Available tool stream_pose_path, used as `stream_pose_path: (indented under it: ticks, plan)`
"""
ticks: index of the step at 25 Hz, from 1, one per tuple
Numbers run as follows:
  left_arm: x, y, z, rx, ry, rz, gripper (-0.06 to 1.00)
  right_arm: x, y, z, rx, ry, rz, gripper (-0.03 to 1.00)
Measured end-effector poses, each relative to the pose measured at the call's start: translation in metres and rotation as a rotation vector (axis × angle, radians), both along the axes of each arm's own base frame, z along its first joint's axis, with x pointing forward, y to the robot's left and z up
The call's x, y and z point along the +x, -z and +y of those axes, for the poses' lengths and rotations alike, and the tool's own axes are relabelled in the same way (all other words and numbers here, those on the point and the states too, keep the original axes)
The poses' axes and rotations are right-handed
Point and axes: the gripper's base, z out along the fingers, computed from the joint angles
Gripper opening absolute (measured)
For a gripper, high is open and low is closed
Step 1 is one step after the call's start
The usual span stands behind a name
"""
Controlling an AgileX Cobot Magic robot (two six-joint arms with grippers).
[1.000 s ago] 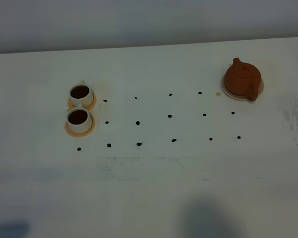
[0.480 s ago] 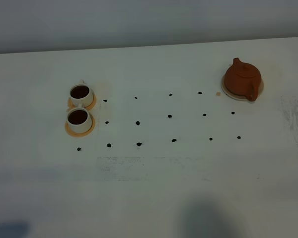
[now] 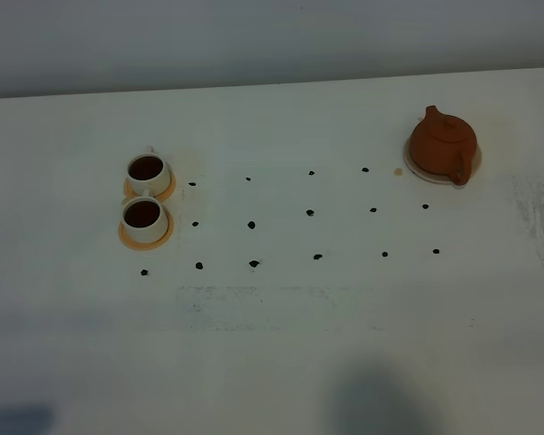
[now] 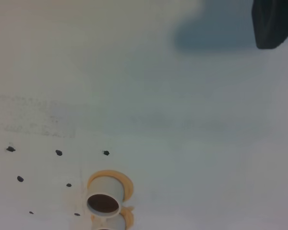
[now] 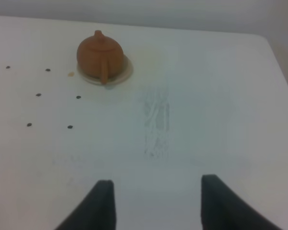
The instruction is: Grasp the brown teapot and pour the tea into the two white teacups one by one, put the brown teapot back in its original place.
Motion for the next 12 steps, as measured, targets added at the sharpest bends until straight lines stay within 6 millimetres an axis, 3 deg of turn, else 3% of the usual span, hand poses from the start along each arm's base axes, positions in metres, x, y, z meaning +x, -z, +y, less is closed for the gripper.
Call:
stream_pose_path:
  ticks: [12]
  plan:
    - [0.0, 0.0, 0.0, 0.0, 0.0, 0.0, 0.32, 0.0, 0.0, 0.0, 0.0, 0.0, 0.0, 0.4]
